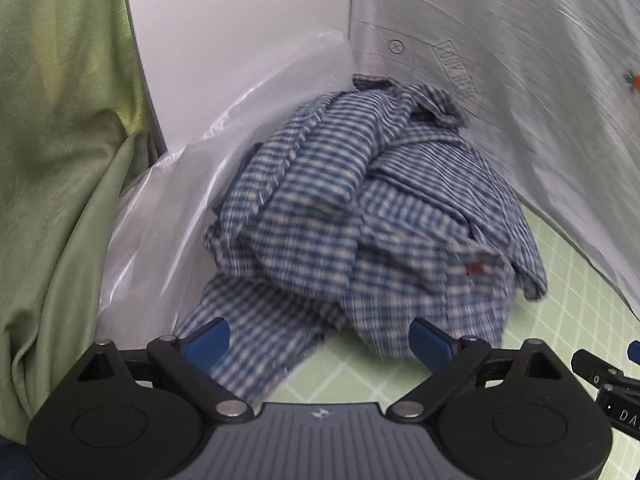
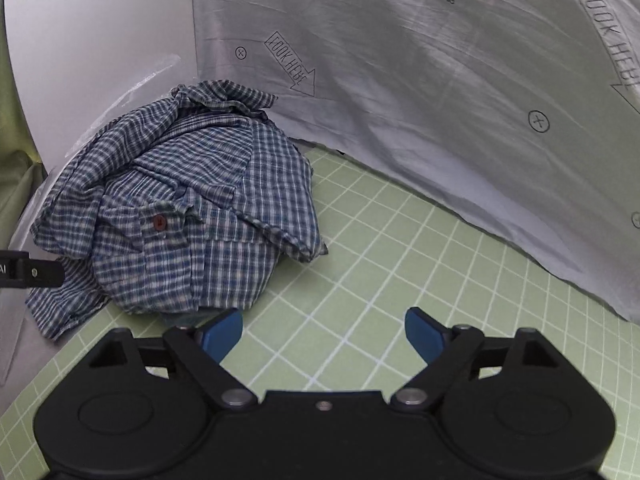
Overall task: Fold clothes
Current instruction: 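Reach both grippers into the plaid shirt and close on its fabric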
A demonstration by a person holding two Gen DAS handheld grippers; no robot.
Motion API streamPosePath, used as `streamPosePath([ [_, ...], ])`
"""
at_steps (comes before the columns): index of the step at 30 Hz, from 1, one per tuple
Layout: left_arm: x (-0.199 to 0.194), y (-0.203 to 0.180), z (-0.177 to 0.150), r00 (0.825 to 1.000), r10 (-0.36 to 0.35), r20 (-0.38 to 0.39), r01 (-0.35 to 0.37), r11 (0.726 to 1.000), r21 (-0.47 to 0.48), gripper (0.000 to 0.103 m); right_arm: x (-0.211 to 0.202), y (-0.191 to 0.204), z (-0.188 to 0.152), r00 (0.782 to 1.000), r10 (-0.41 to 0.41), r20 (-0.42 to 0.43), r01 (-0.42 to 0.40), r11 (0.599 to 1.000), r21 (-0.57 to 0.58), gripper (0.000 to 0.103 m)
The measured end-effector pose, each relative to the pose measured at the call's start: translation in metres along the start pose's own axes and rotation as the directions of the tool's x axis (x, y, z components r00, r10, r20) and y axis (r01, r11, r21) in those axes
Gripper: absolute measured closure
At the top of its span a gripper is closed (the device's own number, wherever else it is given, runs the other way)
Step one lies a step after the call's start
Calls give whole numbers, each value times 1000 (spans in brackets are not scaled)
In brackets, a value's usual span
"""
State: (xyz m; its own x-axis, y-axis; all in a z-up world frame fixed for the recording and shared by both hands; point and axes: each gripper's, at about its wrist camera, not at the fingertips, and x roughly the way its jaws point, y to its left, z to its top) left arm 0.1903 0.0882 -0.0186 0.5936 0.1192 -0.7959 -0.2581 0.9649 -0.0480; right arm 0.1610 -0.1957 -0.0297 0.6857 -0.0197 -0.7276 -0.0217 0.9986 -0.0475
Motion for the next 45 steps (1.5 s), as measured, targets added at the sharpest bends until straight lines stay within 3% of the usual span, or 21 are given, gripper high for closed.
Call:
streamPosePath([
  [4, 24, 5, 17, 1000, 5, -10, -5, 1000, -28, 22, 33, 7, 16, 1000, -7, -2, 7, 999, -43, 22],
  [9, 50, 9, 31, 999, -10, -38, 8, 999, -50, 36, 72, 22, 29, 1000, -14, -5, 14, 993, -119, 37],
  [12, 59, 9, 35, 998, -30, -46, 27, 998, -59, 55, 88, 29, 35, 1000, -18, 0, 18, 989, -146, 46],
  [13, 62, 9, 36, 998, -37, -49, 34, 998, -62, 70, 93, 32, 36, 1000, -19, -6, 18, 988, -154, 49],
  [17, 63, 2, 38, 999, -39, -32, 38, 999, -33, 93, 99, 35, 33, 1000, 12, -10, -14, 982, -190, 91],
  [18, 61, 1, 38, 999, -38, -21, 37, 999, -26, 94, 96, 35, 31, 1000, 19, 11, -17, 981, -194, 97],
  [19, 58, 2, 37, 995, -98, -37, 99, 995, 30, 95, 93, 33, 29, 999, 28, 26, -23, 981, -193, 98],
  [25, 33, 10, 35, 991, -136, 0, 136, 990, 23, 98, 60, 13, 24, 995, 39, 97, -29, 994, -106, 101],
  [32, -15, 9, 34, 978, -194, 73, 191, 980, 48, 98, 19, 5, 18, 980, -46, 194, 52, 998, -24, 102],
  [38, -53, -9, 17, 957, -279, 81, 270, 957, 103, 98, 17, -11, 7, 965, -167, 201, 147, 983, 111, 102],
  [41, -64, -26, -1, 949, -312, 53, 301, 942, 146, 98, -15, -45, -26, 959, -231, 166, 199, 962, 189, 102],
  [45, -83, -50, -39, 933, -360, -13, 355, 911, 210, 98, -60, -94, -84, 934, -343, 98, 299, 904, 307, 102],
])
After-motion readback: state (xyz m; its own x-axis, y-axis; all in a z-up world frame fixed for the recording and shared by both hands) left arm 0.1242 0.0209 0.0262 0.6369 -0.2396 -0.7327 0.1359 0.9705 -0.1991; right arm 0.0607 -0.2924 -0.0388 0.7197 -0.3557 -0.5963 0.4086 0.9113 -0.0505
